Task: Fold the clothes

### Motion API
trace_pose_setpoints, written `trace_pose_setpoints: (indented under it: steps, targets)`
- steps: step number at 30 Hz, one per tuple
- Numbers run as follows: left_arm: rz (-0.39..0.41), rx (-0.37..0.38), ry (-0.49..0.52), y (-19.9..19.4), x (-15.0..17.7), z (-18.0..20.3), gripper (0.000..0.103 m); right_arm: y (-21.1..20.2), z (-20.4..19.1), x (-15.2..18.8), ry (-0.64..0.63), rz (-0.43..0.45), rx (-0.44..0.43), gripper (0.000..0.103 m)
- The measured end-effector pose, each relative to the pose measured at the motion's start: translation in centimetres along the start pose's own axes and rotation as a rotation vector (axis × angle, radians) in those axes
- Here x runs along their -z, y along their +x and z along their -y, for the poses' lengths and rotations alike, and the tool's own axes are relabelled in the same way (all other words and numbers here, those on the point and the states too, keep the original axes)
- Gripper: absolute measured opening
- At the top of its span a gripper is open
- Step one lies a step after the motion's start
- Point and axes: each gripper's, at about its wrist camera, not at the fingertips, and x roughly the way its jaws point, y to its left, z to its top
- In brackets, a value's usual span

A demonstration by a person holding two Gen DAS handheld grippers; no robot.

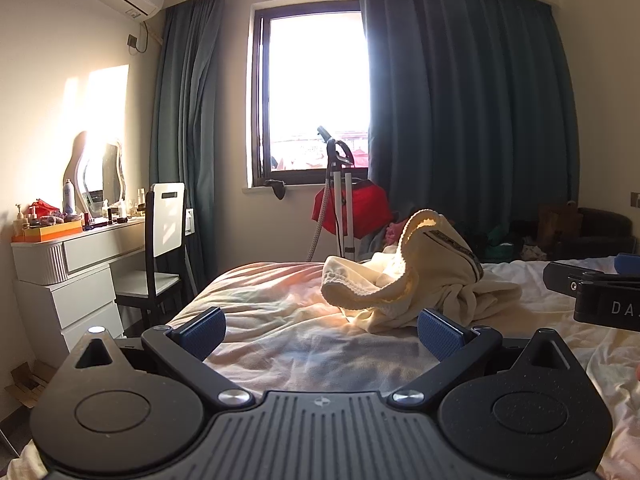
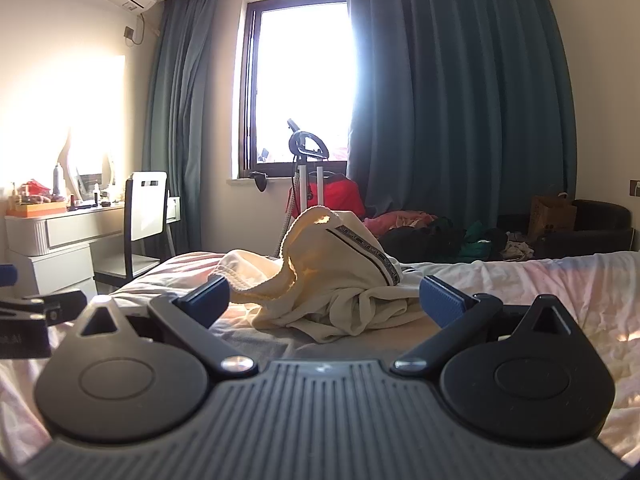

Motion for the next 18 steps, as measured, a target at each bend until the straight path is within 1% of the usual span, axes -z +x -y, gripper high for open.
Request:
trace_pose_setpoints:
  steps: [5, 8, 9, 18]
  targets:
    - [0.006, 0.002, -0.02, -1.1, 0.3, -0.4, 0.103, -0.1, -0.1, 0.1, 0.0, -0.003, 0.005, 0.103]
    - [-0.035, 0.001, -0.006, 0.5, 0.2, 0.1, 0.103, -0.2, -0.2, 0.2, -0.002, -0.006, 0.007, 0.103]
    - [-0.038, 0.001, -0.006, 0.8, 0.2, 0.2, 0.103, -0.2, -0.3, 0.3, -0.002, -0.006, 0.006, 0.103]
    - [-0.024, -0.004, -0.008, 0.1, 0.2, -0.1, 0.103, 0.1, 0.0, 0.2, 0.014, -0.016, -0.002, 0.103]
